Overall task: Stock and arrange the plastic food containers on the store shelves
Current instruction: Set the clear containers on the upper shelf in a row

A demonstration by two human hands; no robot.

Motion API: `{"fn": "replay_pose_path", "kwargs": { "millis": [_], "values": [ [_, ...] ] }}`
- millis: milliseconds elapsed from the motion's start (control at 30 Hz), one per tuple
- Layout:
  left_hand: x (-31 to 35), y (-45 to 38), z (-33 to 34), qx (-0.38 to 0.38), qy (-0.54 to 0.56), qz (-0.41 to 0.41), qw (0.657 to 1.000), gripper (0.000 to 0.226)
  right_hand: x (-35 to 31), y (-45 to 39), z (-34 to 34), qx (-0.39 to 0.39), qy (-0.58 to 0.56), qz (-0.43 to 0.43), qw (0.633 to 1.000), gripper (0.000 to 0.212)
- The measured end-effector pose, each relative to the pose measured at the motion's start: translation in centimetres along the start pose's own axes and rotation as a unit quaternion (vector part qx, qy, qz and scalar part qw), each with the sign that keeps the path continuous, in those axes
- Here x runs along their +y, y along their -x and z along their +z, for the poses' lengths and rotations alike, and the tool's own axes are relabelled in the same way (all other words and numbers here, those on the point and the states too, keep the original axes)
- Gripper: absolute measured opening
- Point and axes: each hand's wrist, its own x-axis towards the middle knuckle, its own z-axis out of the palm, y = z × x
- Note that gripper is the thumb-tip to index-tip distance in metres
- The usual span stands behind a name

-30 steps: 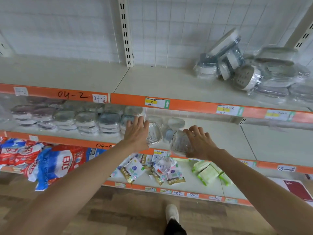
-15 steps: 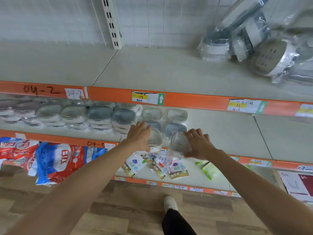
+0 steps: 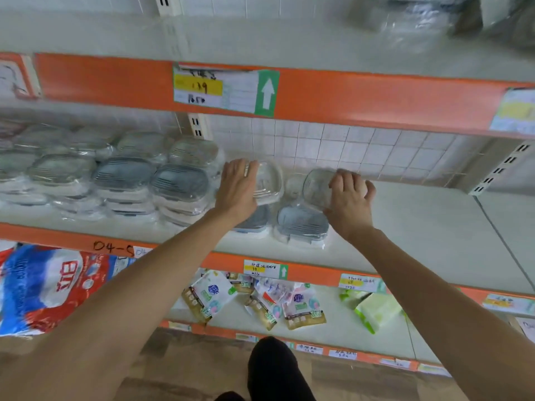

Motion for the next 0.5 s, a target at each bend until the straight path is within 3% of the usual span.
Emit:
{"fn": "replay_pose_path", "kwargs": {
  "millis": [133, 267, 433, 500],
  "values": [
    [-0.1, -2.7, 2.6, 0.036, 0.037, -0.01, 0.999, 0.07, -0.1, -2.8, 2.1, 0.025, 0.002, -0.005, 1.0, 0.058],
    [-1.4, -4.7, 4.1, 0.005, 0.077, 0.019, 0.997, 0.071, 0.3, -5.3, 3.9, 0.033, -0.031, -0.035, 0.998, 0.059],
    [-2.8, -5.3, 5.2, -0.034, 0.111, 0.037, 0.993, 0.054, 0.3, -7.0, 5.2, -0.045, -0.168, -0.071, 0.982, 0.056],
    [-3.0, -5.1, 5.4, -0.029, 0.105, 0.027, 0.994, 0.05, 0.0, -7.2, 5.6, -0.056, -0.15, -0.089, 0.983, 0.049]
  ]
}}
